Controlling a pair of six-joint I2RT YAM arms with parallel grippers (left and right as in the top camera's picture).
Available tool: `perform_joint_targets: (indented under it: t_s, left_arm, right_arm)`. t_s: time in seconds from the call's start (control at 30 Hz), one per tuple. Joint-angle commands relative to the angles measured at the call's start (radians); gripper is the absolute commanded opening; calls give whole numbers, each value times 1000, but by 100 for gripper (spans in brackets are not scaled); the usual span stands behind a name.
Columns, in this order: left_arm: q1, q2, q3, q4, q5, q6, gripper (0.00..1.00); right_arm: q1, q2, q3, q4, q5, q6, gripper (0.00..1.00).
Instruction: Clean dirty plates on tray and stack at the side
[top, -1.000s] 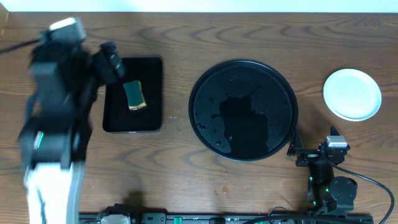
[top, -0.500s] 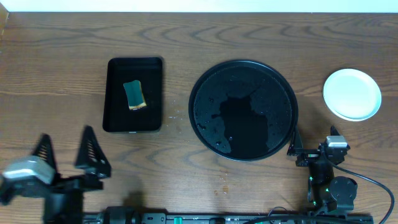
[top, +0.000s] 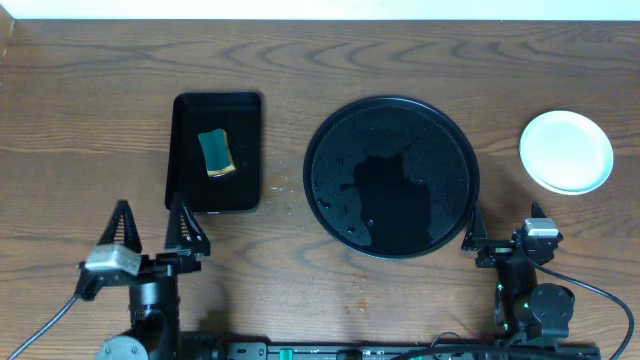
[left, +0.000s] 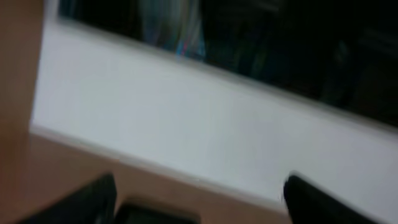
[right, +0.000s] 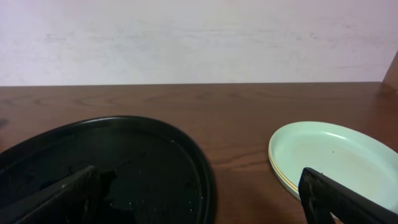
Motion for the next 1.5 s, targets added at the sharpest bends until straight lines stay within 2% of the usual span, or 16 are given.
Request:
perform_joint_targets:
  t_s: [0.0, 0.07, 0.17, 0.43, 0.67, 0.87, 0.97, 1.47]
  left_arm:
    - [3, -14, -77, 143, -2, -30, 86]
    - [3, -14, -134, 245, -2, -30, 86]
    - [3, -14, -208, 313, -2, -31, 86]
    - [3, -14, -365, 322, -2, -56, 86]
    - [3, -15, -374, 182, -6, -51, 86]
    - [3, -15, -374, -86, -6, -44, 86]
    - [3, -15, -374, -78, -5, -2, 85]
    - [3, -13, -374, -78, -2, -3, 86]
  right_arm:
    - [14, -6, -2, -4, 2, 13, 99]
    - [14, -6, -2, -4, 2, 13, 99]
    - [14, -6, -2, -4, 2, 13, 99]
    - [14, -6, -1, -4, 2, 13, 99]
    - [14, -6, -2, -4, 2, 13, 99]
    - [14, -6, -2, -4, 2, 13, 99]
    - [14, -6, -2, -4, 2, 13, 99]
    - [14, -6, -2, -4, 2, 13, 99]
